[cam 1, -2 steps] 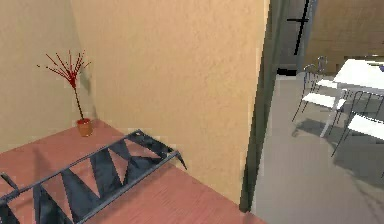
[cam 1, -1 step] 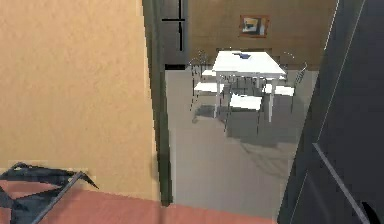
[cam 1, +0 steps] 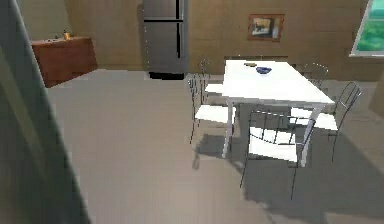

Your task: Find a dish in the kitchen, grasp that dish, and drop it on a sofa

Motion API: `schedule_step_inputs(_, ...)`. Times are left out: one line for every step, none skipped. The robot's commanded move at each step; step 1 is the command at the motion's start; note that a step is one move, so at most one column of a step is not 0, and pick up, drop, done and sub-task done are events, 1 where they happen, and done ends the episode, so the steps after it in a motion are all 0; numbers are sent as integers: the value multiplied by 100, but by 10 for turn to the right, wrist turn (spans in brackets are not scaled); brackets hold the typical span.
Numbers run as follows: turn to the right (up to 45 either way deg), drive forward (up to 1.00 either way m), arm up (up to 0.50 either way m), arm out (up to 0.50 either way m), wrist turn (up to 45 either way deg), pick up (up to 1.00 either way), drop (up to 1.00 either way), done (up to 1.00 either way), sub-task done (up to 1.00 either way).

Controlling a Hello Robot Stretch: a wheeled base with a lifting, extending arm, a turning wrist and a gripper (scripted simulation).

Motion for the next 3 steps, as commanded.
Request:
schedule_step_inputs(60, 0, 0, 0, 0, 0, 0, 0, 0)
schedule_step_inputs(0, 35, 0, 0, 0, 0, 0, 0, 0)
schedule_step_inputs(-210, 0, 0, 0, 0, 0, 0, 0, 0)
